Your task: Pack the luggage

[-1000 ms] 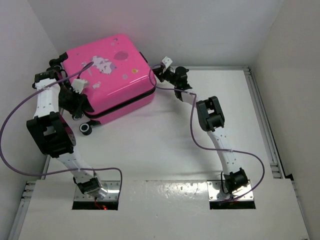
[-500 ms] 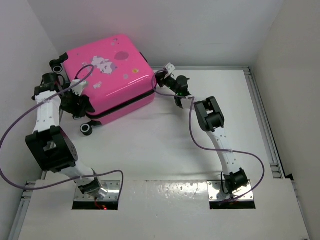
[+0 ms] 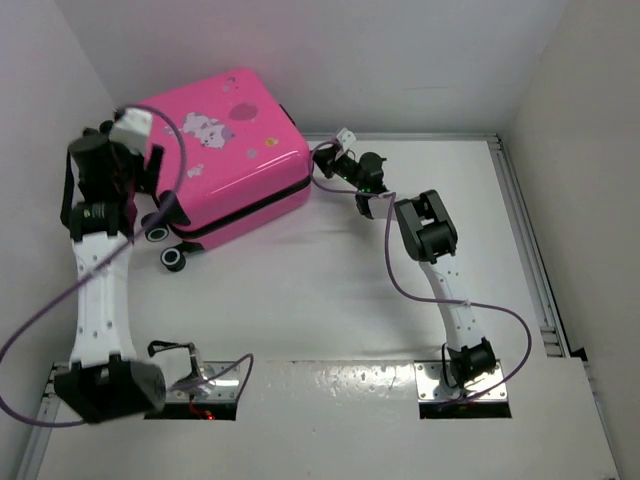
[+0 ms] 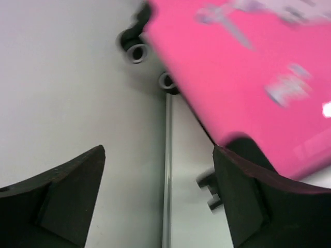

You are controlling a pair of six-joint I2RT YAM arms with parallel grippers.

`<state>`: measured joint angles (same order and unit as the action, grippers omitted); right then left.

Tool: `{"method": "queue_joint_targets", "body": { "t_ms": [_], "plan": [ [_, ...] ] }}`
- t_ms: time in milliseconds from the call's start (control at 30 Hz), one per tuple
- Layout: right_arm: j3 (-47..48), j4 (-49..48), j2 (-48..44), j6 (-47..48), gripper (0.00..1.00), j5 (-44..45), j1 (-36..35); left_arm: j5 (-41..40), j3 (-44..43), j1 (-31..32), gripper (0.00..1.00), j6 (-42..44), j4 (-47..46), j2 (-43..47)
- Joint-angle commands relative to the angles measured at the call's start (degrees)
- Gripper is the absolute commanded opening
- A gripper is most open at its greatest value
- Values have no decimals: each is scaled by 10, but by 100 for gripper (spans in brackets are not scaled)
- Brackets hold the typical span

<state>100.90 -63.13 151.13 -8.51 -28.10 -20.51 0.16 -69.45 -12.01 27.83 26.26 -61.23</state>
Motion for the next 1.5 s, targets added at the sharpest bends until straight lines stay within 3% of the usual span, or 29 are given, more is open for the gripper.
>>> {"method": "queue_joint_targets", "body": {
  "t_ms": [0,67,100,233,400,567,667,800,933,1167,1467],
  "plan": [
    [11,4,-16,9,0,-14,10,-147,-102,-49,88,-182,-30,-146],
    [30,13,-4,16,0,-8,11,-154,-181,-69,79,-251,25,-202],
    [44,15,0,17,0,-3,9,-154,-193,-69,69,-263,38,-226],
    [119,36,42,19,0,21,7,-168,-196,-80,60,-286,13,-280],
    [185,35,91,21,0,17,-5,-151,-257,-102,59,-323,13,-386],
    [146,-16,82,16,0,-12,-15,-122,-322,-108,60,-354,1,-480],
    [120,-51,70,5,0,-52,-17,-86,-355,-115,67,-354,-25,-543],
    [96,-109,62,-3,0,-116,-23,19,-426,-120,81,-302,-31,-635],
    [94,-160,62,-29,0,-190,-35,153,-493,-107,85,-228,-31,-702],
    [92,-295,70,-108,0,-265,-47,249,-479,-21,85,-71,-56,-721],
    [7,-299,6,-102,0,-309,-42,339,-392,87,85,126,-61,-691]
  ]
}}
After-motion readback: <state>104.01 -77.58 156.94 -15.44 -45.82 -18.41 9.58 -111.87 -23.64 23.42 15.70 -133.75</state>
